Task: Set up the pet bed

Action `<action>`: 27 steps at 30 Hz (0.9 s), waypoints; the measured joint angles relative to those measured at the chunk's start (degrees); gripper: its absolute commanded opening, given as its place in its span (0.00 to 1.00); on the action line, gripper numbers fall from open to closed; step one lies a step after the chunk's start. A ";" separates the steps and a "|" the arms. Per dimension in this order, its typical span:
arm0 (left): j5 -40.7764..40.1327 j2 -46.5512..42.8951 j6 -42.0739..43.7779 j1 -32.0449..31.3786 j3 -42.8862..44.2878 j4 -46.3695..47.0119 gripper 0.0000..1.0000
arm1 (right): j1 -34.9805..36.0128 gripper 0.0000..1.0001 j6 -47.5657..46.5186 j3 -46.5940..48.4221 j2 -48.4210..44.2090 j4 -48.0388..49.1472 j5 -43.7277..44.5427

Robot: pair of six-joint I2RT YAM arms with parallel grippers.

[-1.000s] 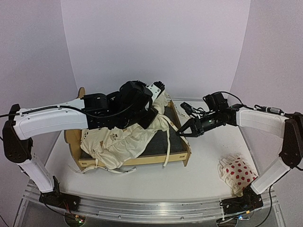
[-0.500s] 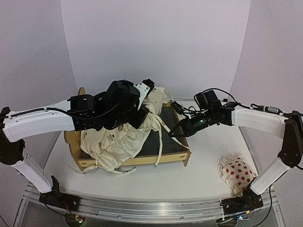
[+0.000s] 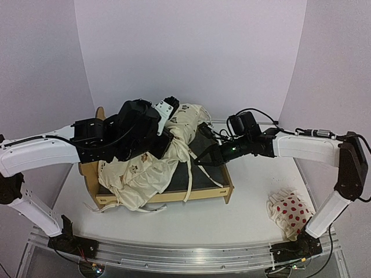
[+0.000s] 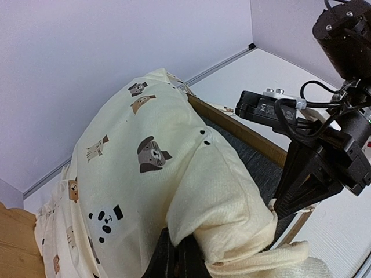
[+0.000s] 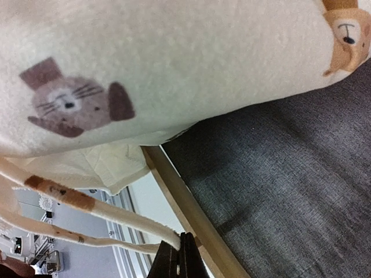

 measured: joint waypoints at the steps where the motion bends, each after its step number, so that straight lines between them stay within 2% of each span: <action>1: 0.00 -0.21 -0.04 0.00 -0.13 0.01 0.00 | 0.04 0.00 0.19 0.00 0.31 0.72 0.24; 13: 0.00 -0.60 -0.38 0.09 -0.81 0.07 0.00 | 1.40 0.00 0.71 0.39 1.94 5.64 4.96; 27: 0.03 -0.60 -0.41 0.14 -0.81 0.04 0.00 | 3.92 0.00 3.60 0.34 1.85 5.55 13.58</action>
